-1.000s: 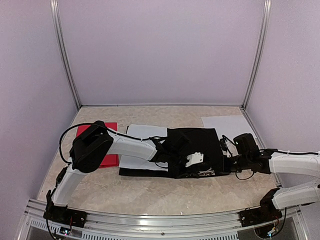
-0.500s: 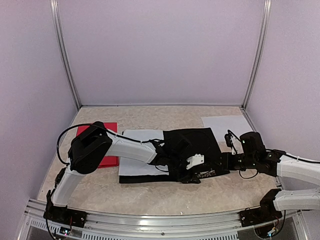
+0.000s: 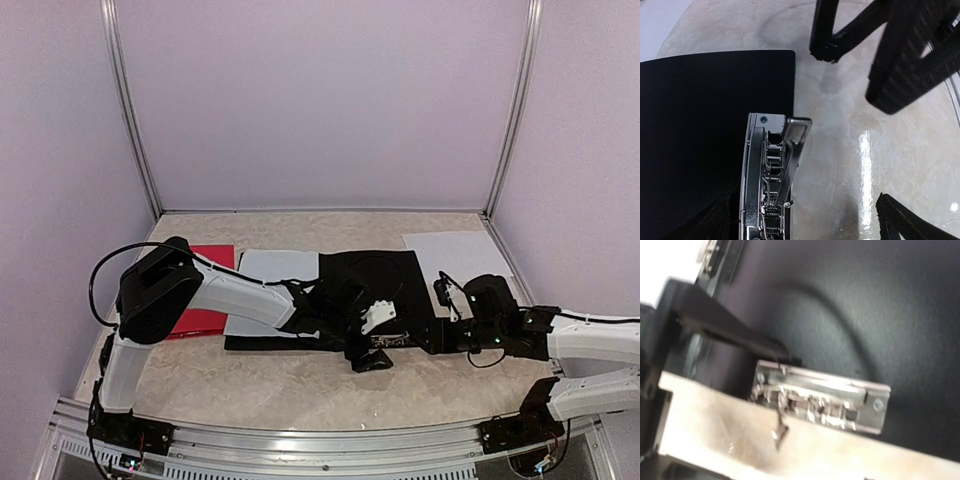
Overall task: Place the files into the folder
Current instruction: Open the spring clip on the folder with some files.
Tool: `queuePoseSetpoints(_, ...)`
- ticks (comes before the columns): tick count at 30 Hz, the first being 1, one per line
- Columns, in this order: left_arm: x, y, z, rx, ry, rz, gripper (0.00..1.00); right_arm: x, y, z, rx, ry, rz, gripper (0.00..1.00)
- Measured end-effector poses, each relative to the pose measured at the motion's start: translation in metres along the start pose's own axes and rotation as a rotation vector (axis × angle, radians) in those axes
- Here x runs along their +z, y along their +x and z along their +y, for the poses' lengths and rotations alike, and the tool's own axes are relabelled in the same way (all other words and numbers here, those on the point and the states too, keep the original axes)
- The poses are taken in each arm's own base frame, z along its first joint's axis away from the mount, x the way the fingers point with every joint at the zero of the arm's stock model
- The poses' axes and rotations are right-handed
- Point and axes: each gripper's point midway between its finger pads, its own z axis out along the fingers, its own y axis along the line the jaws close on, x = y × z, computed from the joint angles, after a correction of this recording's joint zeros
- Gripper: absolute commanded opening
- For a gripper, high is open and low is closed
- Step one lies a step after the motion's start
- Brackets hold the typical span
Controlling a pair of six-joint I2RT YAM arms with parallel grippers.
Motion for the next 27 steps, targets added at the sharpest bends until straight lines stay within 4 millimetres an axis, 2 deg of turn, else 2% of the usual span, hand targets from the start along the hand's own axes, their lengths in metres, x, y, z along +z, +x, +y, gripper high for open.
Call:
queuePoseSetpoints(4, -0.011, -0.006, 0.007, -0.017, -0.045, -0.027, 0.99, 0.006, 0.007, 0.008, -0.017, -0.007, 0.012, 0.53)
queuePoseSetpoints(12, -0.02, -0.019, 0.016, -0.021, -0.108, -0.082, 0.99, 0.018, 0.011, 0.004, -0.025, 0.025, 0.031, 0.53)
queuePoseSetpoints(16, -0.02, -0.012, 0.024, -0.004, -0.177, -0.069, 0.99, 0.017, 0.004, 0.009, -0.029, 0.012, 0.008, 0.53)
queuePoseSetpoints(21, -0.021, -0.006, 0.032, 0.118, -0.305, -0.067, 0.99, 0.016, -0.001, 0.013, -0.032, -0.003, -0.01, 0.53)
queuePoseSetpoints(27, -0.017, 0.005, 0.018, 0.236, -0.372, -0.076, 0.99, 0.012, -0.009, 0.019, -0.039, -0.022, -0.043, 0.52)
